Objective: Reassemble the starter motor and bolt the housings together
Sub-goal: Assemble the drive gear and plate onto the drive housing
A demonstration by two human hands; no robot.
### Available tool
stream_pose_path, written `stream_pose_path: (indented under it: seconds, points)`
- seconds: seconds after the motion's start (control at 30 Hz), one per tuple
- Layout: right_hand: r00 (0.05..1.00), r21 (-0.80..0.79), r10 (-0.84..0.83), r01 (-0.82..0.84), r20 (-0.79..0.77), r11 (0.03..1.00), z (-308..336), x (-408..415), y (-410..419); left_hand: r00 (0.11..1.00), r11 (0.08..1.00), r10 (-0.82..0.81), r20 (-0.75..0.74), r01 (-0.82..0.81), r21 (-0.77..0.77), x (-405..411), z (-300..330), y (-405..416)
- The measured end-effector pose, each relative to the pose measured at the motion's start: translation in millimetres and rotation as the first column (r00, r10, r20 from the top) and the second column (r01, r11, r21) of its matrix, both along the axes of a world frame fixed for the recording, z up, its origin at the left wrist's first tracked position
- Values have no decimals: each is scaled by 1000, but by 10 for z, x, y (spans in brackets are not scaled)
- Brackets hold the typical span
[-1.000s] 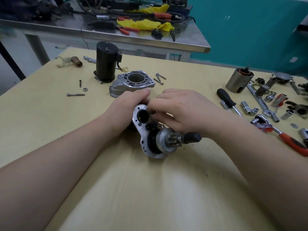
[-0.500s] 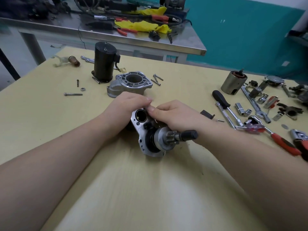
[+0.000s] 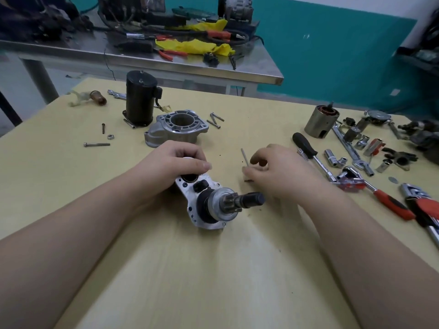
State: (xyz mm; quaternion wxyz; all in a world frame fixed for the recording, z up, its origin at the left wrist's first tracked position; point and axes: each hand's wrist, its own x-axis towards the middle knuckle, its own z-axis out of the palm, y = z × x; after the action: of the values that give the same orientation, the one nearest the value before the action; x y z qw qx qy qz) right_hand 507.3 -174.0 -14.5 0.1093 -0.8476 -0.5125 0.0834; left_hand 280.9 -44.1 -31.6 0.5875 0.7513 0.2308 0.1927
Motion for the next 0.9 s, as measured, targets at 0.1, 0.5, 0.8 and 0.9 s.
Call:
stream_pose_path:
  seconds: [0.1, 0.5, 0.8, 0.9]
  points:
    - [996, 5, -35, 34, 82, 999, -38, -80, 188, 999, 999, 38, 7, -38, -2, 27, -16, -15]
    - [890, 263, 31, 101, -454, 960, 123, -2, 88, 963, 968, 248, 108, -241, -70, 110, -68, -132]
    - [201, 586, 551, 302, -810, 752, 129, -105, -99, 960, 964, 264, 96, -264, -18, 131, -88, -107]
    - [419, 666, 544, 236, -727, 708, 61, -278, -103, 954, 957, 289, 80, -289, -2, 151, -101, -71]
